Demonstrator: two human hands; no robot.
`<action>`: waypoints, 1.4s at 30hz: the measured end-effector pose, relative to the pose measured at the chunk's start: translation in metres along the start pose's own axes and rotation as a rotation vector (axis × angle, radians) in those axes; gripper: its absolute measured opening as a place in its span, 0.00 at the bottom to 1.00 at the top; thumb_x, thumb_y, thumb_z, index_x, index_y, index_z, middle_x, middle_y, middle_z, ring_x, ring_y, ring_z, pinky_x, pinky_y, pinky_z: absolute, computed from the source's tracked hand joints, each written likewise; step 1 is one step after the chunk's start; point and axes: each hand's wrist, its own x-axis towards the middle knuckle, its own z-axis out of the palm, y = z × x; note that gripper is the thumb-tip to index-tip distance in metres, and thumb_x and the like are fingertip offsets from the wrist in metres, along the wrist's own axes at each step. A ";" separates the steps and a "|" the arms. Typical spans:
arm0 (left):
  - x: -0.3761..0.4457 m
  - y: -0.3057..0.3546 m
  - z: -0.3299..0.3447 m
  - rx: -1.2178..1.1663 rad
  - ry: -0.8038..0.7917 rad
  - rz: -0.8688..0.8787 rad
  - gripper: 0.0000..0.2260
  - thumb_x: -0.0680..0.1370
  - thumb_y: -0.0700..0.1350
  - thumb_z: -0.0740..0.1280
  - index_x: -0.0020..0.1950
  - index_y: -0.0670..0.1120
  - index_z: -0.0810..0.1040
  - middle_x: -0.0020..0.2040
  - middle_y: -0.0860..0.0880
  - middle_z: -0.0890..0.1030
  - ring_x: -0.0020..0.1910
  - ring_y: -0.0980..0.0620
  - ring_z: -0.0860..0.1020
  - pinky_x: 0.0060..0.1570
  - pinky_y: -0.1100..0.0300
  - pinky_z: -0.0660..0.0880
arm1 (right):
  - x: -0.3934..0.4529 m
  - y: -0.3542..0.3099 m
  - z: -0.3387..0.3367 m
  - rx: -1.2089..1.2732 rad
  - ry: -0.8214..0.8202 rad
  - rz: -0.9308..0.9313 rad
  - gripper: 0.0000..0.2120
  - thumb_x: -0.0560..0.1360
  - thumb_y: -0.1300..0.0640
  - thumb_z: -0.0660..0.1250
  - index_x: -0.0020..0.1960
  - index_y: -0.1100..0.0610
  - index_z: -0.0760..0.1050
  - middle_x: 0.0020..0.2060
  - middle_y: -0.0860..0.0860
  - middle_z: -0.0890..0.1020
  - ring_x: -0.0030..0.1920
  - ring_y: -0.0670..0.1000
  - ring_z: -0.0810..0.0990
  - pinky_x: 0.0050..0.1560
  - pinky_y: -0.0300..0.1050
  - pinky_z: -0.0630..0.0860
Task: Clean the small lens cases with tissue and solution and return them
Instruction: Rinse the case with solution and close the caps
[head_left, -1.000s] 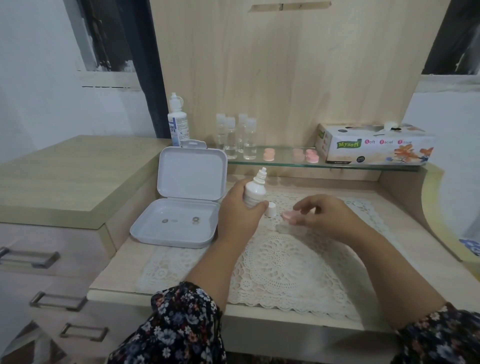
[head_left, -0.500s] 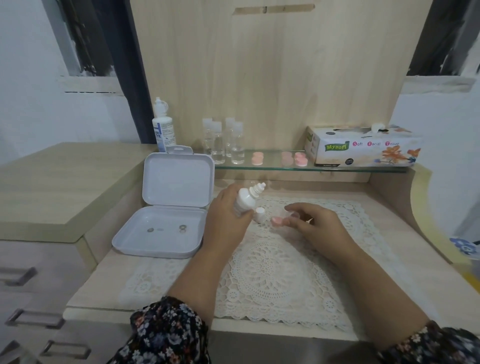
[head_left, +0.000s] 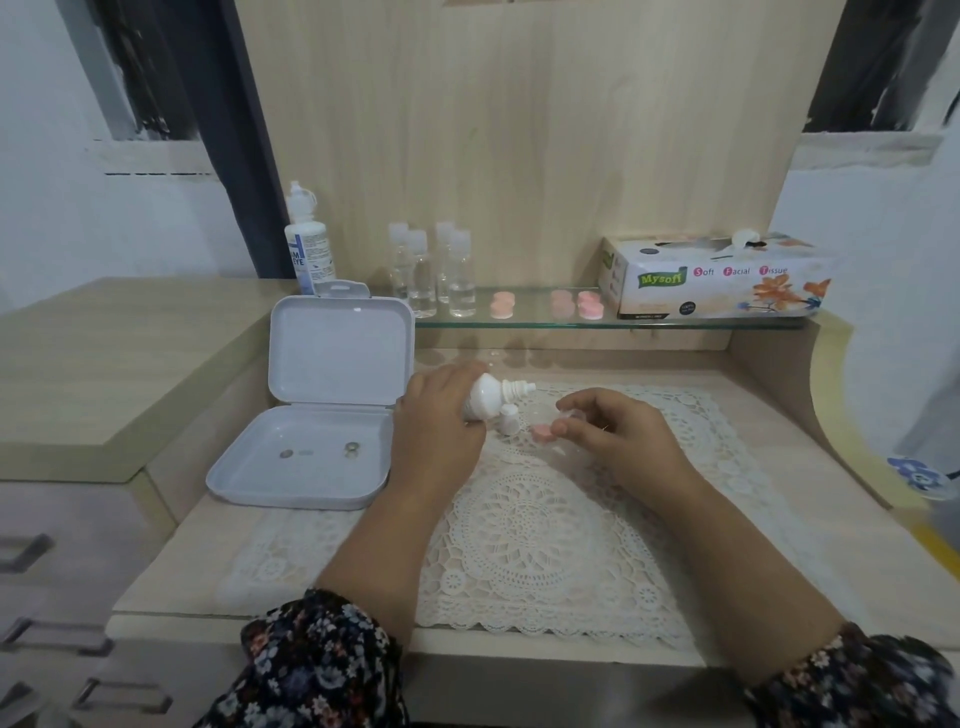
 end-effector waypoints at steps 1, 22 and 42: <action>0.000 0.000 -0.001 0.021 0.019 0.021 0.25 0.67 0.33 0.68 0.61 0.50 0.77 0.56 0.54 0.79 0.54 0.47 0.72 0.51 0.48 0.71 | 0.000 0.000 0.000 0.016 0.003 0.009 0.08 0.70 0.52 0.76 0.48 0.47 0.80 0.38 0.48 0.79 0.38 0.44 0.76 0.37 0.31 0.72; 0.000 -0.001 -0.004 0.162 0.132 0.157 0.26 0.63 0.30 0.69 0.57 0.50 0.80 0.52 0.54 0.79 0.58 0.47 0.72 0.54 0.54 0.60 | -0.001 -0.006 0.001 0.016 -0.011 0.032 0.10 0.68 0.53 0.77 0.48 0.48 0.80 0.35 0.47 0.79 0.32 0.36 0.74 0.35 0.27 0.71; 0.001 -0.001 -0.003 0.158 0.137 0.158 0.27 0.62 0.29 0.70 0.57 0.51 0.80 0.53 0.54 0.79 0.58 0.49 0.70 0.54 0.54 0.60 | -0.002 -0.005 0.000 -0.041 -0.044 0.014 0.10 0.68 0.52 0.76 0.48 0.47 0.80 0.36 0.46 0.79 0.32 0.36 0.74 0.36 0.29 0.72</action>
